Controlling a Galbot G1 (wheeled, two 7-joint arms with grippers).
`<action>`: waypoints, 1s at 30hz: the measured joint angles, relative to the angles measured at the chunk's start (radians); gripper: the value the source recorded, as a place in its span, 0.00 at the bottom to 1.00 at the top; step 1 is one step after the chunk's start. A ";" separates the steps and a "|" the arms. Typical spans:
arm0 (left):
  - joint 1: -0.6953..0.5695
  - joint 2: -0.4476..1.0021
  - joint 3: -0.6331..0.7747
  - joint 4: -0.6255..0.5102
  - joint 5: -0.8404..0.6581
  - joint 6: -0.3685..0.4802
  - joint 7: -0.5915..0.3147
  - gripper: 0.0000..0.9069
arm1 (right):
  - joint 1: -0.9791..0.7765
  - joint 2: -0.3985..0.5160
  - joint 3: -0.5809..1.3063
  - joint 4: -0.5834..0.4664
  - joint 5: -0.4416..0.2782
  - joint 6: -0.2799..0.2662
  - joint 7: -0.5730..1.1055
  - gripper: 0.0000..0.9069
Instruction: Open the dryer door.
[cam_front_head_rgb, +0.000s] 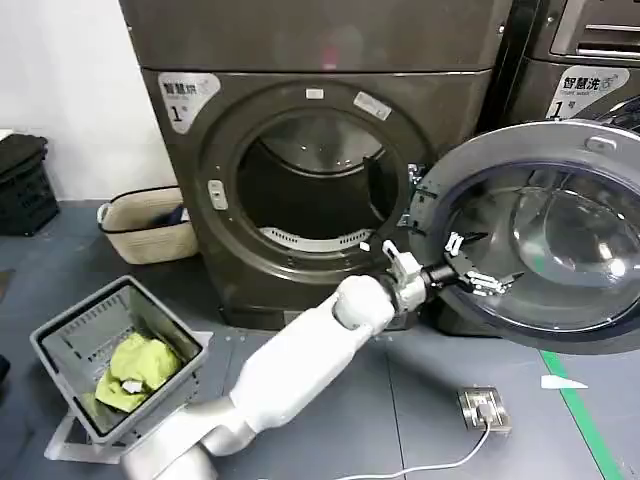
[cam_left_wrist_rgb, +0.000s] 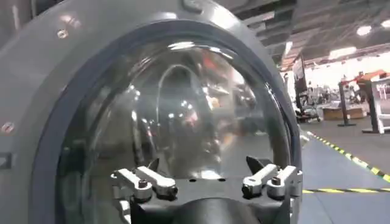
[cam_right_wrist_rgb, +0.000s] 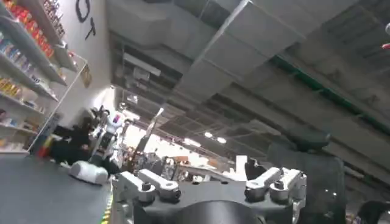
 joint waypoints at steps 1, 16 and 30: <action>0.012 0.013 -0.005 -0.021 -0.001 0.006 0.001 1.00 | -0.001 0.000 -0.002 -0.003 0.000 0.000 0.000 1.00; 0.262 0.300 -0.217 -0.393 -0.050 0.048 -0.051 1.00 | -0.001 0.000 -0.047 -0.017 0.000 -0.002 -0.019 1.00; 0.553 0.473 -0.601 -0.537 -0.057 0.090 -0.128 1.00 | -0.002 0.000 -0.118 -0.022 0.001 -0.008 -0.031 1.00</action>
